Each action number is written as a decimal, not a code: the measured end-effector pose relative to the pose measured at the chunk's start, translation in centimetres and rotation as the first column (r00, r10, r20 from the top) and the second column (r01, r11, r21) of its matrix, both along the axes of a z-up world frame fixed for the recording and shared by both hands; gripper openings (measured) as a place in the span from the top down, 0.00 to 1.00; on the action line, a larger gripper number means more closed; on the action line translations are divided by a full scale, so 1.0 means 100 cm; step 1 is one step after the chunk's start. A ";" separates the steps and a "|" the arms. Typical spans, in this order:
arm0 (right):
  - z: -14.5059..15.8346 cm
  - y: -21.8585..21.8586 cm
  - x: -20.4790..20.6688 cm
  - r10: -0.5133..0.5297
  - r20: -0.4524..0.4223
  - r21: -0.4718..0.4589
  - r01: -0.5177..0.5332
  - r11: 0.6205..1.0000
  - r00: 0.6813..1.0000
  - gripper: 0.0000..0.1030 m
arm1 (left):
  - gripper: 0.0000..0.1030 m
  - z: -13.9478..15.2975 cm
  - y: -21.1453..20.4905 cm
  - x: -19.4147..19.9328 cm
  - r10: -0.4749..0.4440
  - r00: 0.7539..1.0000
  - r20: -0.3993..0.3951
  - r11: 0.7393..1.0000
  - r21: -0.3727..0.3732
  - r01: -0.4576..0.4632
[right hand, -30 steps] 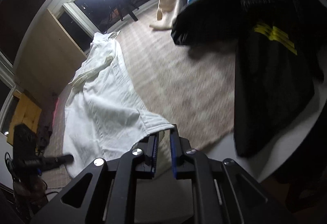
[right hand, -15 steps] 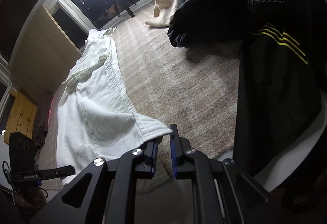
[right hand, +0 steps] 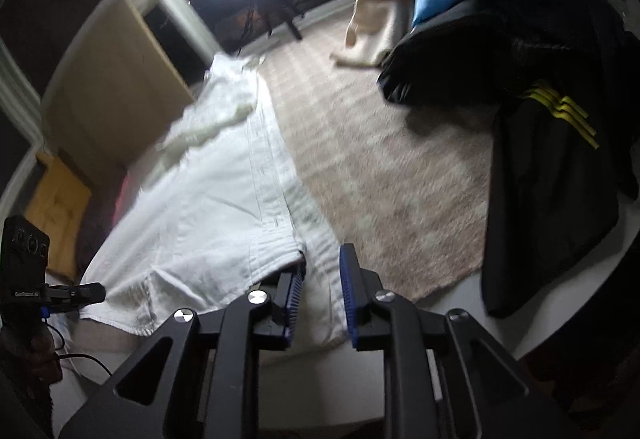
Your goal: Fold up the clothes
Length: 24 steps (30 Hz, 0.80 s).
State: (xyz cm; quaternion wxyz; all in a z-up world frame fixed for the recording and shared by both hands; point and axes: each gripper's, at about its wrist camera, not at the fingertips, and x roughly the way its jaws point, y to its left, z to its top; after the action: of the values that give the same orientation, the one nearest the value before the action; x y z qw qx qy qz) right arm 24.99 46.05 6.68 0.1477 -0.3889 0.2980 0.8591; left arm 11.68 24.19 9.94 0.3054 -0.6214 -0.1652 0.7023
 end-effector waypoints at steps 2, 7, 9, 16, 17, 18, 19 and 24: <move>-0.015 -0.007 -0.006 0.033 0.063 -0.008 -0.032 0.999 0.997 0.80 | 0.98 -0.022 0.002 0.002 -0.020 1.000 0.008 0.996 -0.092 0.020; -0.024 -0.025 -0.001 0.163 0.158 0.027 -0.169 0.985 0.974 0.80 | 0.95 -0.038 0.006 0.003 -0.053 0.998 0.023 0.986 -0.159 0.056; -0.016 -0.027 0.009 0.225 0.163 0.011 -0.230 0.973 0.961 0.80 | 0.83 -0.035 0.007 0.005 -0.067 0.998 0.013 0.981 -0.181 0.068; 0.033 0.007 0.022 0.327 0.019 -0.076 -0.324 0.943 0.945 0.80 | 0.72 -0.008 -0.004 0.035 -0.026 0.997 -0.069 0.965 -0.263 0.007; 0.040 0.015 0.013 0.333 -0.006 -0.072 -0.332 0.940 0.943 0.80 | 0.73 -0.002 0.005 0.038 -0.023 0.995 -0.092 0.969 -0.249 -0.001; 0.045 0.019 0.000 0.347 -0.024 -0.067 -0.348 0.935 0.938 0.80 | 0.70 0.005 0.015 0.040 -0.020 0.993 -0.116 0.972 -0.234 -0.008; 0.050 0.025 -0.016 0.375 -0.054 -0.064 -0.378 0.923 0.925 0.80 | 0.64 0.012 0.025 0.043 -0.016 0.990 -0.139 0.976 -0.218 -0.015; 0.057 0.040 -0.117 0.525 -0.078 -0.080 -0.531 0.844 0.847 0.80 | 0.55 0.017 0.115 0.042 -0.012 0.977 -0.211 0.992 -0.124 -0.015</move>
State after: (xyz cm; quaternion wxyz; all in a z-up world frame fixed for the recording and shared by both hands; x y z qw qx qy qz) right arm 13.24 50.08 12.34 -0.1215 -0.4398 0.2251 0.8609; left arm 15.85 35.71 11.65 0.2813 -0.5611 -0.0881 0.7735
